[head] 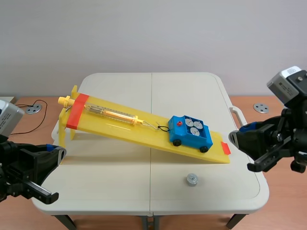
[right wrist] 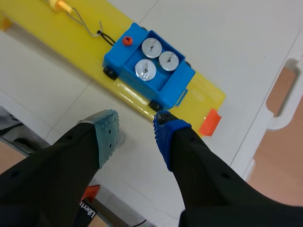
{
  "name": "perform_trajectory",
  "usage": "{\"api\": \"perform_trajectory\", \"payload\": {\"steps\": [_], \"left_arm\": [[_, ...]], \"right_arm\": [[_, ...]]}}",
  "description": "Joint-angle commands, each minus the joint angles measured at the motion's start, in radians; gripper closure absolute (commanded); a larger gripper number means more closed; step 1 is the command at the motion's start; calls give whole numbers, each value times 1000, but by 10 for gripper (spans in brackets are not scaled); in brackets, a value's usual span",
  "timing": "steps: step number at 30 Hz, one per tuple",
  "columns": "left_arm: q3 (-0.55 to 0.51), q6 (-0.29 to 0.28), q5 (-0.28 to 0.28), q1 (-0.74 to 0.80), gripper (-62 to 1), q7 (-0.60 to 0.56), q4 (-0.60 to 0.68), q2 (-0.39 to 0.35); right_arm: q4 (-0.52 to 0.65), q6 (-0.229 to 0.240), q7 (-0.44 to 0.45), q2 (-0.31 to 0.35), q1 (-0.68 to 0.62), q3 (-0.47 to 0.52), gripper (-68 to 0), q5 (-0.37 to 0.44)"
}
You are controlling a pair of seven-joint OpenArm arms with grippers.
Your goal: Place the four metal weights on the blue cart on the ramp.
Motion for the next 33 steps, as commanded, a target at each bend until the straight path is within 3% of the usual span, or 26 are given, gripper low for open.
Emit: {"api": "perform_trajectory", "payload": {"steps": [1, 10, 20, 24, 33], "left_arm": [[-13, -33, -59, -22, -29, -104, 59, 5], [-13, -33, -59, -22, -29, -104, 59, 5], [-13, -33, -59, -22, -29, -104, 59, 5], [-13, -33, -59, -22, -29, -104, 59, 5], [-13, -33, -59, -22, -29, -104, 59, 5]], "right_arm": [[52, 3, 115, 29, 49, -17, -201, 16], [16, -113, 237, 7, 53, -146, -201, -248], [-140, -209, 298, -73, 135, -263, -201, -387], [-208, -219, 320, -97, 176, -303, -201, -426], [-337, -301, 370, -148, 241, -377, -201, -500]]}}
